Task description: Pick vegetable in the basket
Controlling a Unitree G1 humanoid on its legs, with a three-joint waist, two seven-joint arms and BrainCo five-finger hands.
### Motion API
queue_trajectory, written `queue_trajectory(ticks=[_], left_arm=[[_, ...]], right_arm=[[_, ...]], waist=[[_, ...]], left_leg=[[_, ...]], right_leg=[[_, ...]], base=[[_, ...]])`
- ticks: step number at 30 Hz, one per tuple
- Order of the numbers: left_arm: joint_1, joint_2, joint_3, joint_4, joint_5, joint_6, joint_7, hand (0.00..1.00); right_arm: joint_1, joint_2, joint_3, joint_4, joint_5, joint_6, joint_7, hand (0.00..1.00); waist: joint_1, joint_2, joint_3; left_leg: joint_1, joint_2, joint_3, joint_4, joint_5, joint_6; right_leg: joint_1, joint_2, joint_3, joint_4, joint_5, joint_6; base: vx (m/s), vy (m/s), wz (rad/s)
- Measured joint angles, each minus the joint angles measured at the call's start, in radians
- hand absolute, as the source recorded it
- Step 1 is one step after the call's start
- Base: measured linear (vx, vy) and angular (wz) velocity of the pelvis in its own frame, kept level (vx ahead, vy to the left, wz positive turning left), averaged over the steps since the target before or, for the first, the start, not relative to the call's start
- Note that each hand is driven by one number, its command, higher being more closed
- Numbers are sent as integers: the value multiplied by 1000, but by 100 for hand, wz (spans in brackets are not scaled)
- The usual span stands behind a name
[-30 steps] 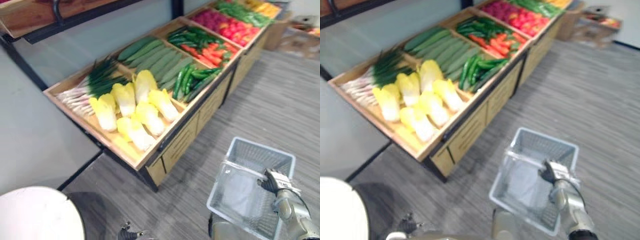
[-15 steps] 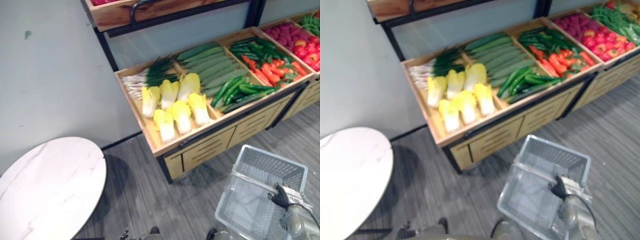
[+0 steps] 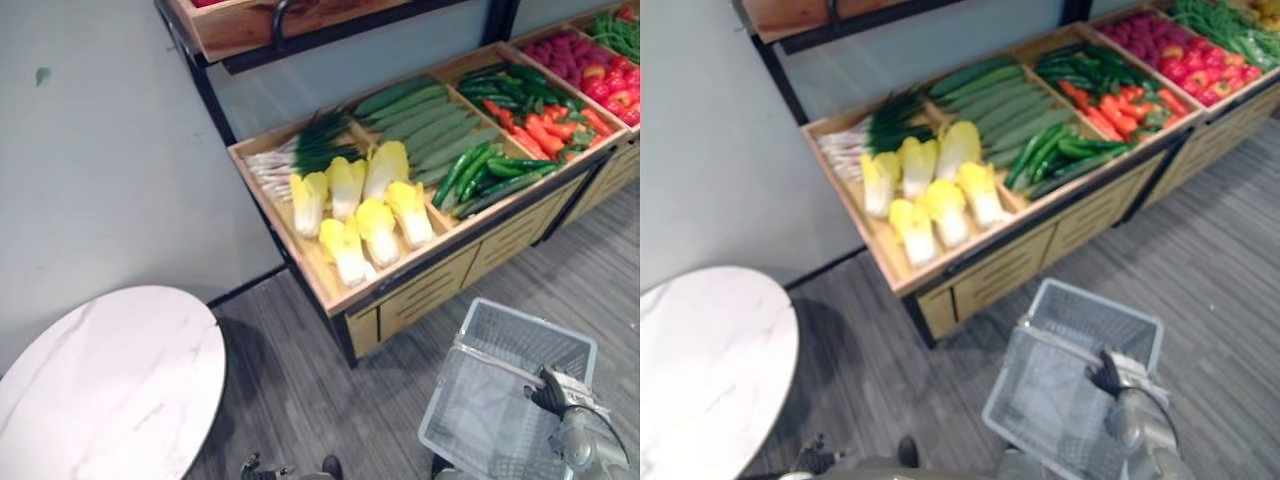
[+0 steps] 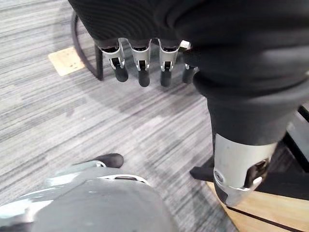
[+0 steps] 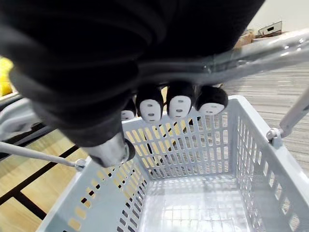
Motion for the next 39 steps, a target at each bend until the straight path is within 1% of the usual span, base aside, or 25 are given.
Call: queue_trajectory(ticks=[2,4,5,10,14,17,23,25,26,27,28,29,30,31,32,33,34,35,36,37,38,39], left_arm=[[-6,6,-1,-1,0,0,1,0],[-6,18,-3,-1,0,0,1,0],[-6,22,-4,-1,1,0,1,0],[-11,43,-11,-2,4,0,1,0],[-15,47,-20,-1,14,0,2,0],[-15,51,-31,-1,39,0,2,0],[-11,53,-40,0,43,0,1,0],[-11,54,-41,0,43,1,1,0],[-11,56,-50,2,43,1,1,0],[-11,55,-54,4,43,1,1,0],[-10,54,-73,11,43,0,1,0],[-8,60,-80,24,43,1,0,0],[-6,66,-80,29,43,1,0,0],[-2,77,-78,31,42,1,1,0],[1,77,-76,29,42,1,2,0],[2,79,-75,29,42,1,2,0],[1,83,-75,29,42,2,2,0],[0,83,-75,28,42,2,2,0],[-1,82,-75,24,42,2,3,0],[-2,86,-75,21,42,2,4,0],[-5,89,-76,20,42,2,5,0],[-11,105,-76,18,42,1,7,0]], right_arm=[[-1,0,10,3,0,4,0,100],[-10,6,31,21,0,7,0,100],[-13,7,36,29,0,9,0,100],[-9,24,59,43,-1,12,10,100],[4,35,59,43,-1,12,10,100],[5,36,60,43,-1,11,12,100],[17,36,63,43,-2,11,19,100],[14,36,67,43,-2,11,20,100],[2,36,66,42,-2,11,20,100],[-6,35,64,42,-2,12,19,100],[-28,32,56,41,-2,14,16,100],[-38,30,54,36,-2,14,10,100],[-38,28,55,36,-2,14,10,100],[-30,30,59,41,-1,14,12,100],[-22,38,61,40,-1,11,13,100],[-22,39,67,40,-1,10,16,100],[-21,41,79,41,-1,8,19,100],[-21,43,82,42,-1,8,19,100],[-23,49,89,42,-1,6,19,100],[-34,51,89,40,-1,5,18,100],[-35,51,89,40,-1,3,17,100],[-35,56,89,39,-1,2,17,100]], waist=[[0,-12,0],[1,-32,-2],[1,-35,-4],[-1,-76,-18],[0,-85,-26],[0,-86,-28],[1,-90,-41],[1,-91,-41],[1,-91,-40],[1,-88,-37],[2,-75,-26],[-5,-75,-16],[-12,-83,-11],[-22,-83,-1],[-24,-92,-1],[-24,-96,1],[-25,-99,3],[-25,-95,3],[-22,-91,5],[-23,-92,5],[-24,-96,7],[-23,-118,7]], left_leg=[[3,-3,22,-1,-6,0],[13,-5,43,-1,-16,6],[15,-5,49,-1,-18,8],[21,-10,51,0,-33,12],[32,-15,53,-1,-42,13],[33,-14,53,-1,-42,13],[42,-13,59,-4,-43,12],[50,-13,68,-2,-49,11],[53,-9,74,1,-73,5],[53,-2,73,0,-84,11],[67,6,65,-3,-92,14],[97,10,61,-2,-96,18],[115,11,54,-3,-99,19],[149,22,41,-6,-102,20],[165,32,35,-8,-100,24],[167,34,32,-8,-99,24],[162,42,23,-5,-101,19],[156,51,19,-1,-103,14],[149,68,13,0,-102,-3],[139,82,0,2,-100,-35],[138,88,-9,4,-99,-49],[143,94,-19,3,-106,-85]], right_leg=[[-3,1,24,-18,17,2],[-1,7,52,-47,36,1],[0,8,58,-51,40,0],[1,10,80,-76,57,4],[9,6,83,-78,57,5],[10,7,84,-79,57,5],[18,9,92,-87,59,7],[11,9,101,-68,56,5],[-35,8,118,19,31,3],[-65,10,131,77,26,5],[-131,26,159,222,27,3],[-171,30,185,352,28,3],[-179,31,198,402,28,3],[-191,29,217,469,26,1],[-193,24,210,488,-2,-29],[-194,17,210,472,-14,-48],[-196,3,213,404,-21,-58],[-197,1,217,366,-21,-58],[-204,-6,220,290,-17,-59],[-211,-21,224,225,-7,-51],[-210,-28,225,196,-4,-45],[-206,-43,224,149,-1,-42]], base=[[37,46,-38],[56,30,-43],[54,16,-30],[47,11,-16],[19,18,-5],[0,0,0],[-1,-1,-2],[-10,9,-20],[-25,11,-30],[-76,12,-46],[-82,19,-28],[-66,26,-14],[11,12,21],[71,-32,30],[80,-43,26],[84,-51,21],[63,-48,17],[164,-144,23],[180,-172,24],[254,-274,27],[262,-323,30],[324,-451,34]])
